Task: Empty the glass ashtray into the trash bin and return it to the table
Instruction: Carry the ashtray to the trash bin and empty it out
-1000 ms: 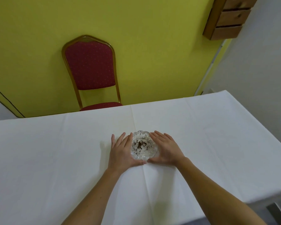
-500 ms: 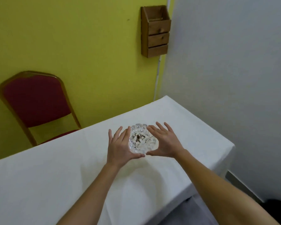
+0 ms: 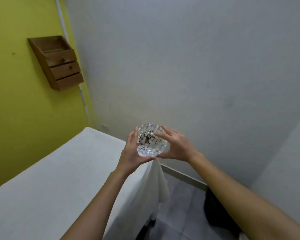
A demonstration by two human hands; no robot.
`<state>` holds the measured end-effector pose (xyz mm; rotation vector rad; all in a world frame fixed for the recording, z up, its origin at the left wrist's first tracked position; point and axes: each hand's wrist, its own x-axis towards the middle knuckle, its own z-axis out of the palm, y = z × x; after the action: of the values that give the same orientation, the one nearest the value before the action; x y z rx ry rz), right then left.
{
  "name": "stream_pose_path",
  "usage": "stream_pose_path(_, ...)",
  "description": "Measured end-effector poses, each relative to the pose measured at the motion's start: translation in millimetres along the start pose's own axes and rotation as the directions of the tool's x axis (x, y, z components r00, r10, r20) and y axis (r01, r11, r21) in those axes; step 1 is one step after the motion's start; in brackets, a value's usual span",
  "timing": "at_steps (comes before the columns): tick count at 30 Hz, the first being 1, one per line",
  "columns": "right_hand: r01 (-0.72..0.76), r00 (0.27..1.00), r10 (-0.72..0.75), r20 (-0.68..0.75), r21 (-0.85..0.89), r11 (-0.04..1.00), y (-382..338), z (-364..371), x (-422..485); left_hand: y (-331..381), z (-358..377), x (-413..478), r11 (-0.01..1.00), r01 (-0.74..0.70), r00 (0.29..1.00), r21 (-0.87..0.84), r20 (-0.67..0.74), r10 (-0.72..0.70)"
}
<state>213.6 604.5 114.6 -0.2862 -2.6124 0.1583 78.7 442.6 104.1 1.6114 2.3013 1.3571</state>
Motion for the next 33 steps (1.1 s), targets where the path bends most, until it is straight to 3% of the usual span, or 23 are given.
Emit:
stream_pose_path(3, -0.072, 0.995, 0.069, -0.068, -0.044, 0.996, 37.2, -20.7, -32.6, 22.9, 44.2, 24.4, 0.997, -0.075, 0.995, 0.027, 0.072, 0.073)
stream_pose_path(8, -0.246, 0.969, 0.240, -0.050, -0.178, 0.953, 89.5, -27.5, -76.0, 32.4, 117.0, 52.8, 0.958, -0.204, 0.974, 0.201, 0.144, 0.177)
stream_pose_path(11, -0.349, 0.937, 0.349, -0.018, -0.096, 0.932, 119.2, -20.0, -98.7, 25.0, 163.6, 69.1, 0.941, -0.259, 0.954, 0.220, 0.210, 0.214)
stream_pose_path(15, -0.480, 0.877, 0.480, 0.006, 0.041, 0.876, 162.4, -6.8, -117.5, 14.5, 225.4, 93.8, 0.944, -0.305, 0.918, 0.124, 0.303, 0.257)
stream_pose_path(24, -0.752, 0.642, 0.765, 0.045, 0.227, 0.618, 245.0, 18.2, -156.6, 9.9, 349.5, 154.4, 0.916, -0.401, 0.781, -0.017, 0.517, 0.351)
stream_pose_path(33, -0.846, 0.478, 0.862, 0.169, 0.353, 0.400, 280.7, 31.3, -212.3, 15.0, 440.5, 152.0, 0.891, -0.445, 0.614, -0.089, 0.694, 0.376)
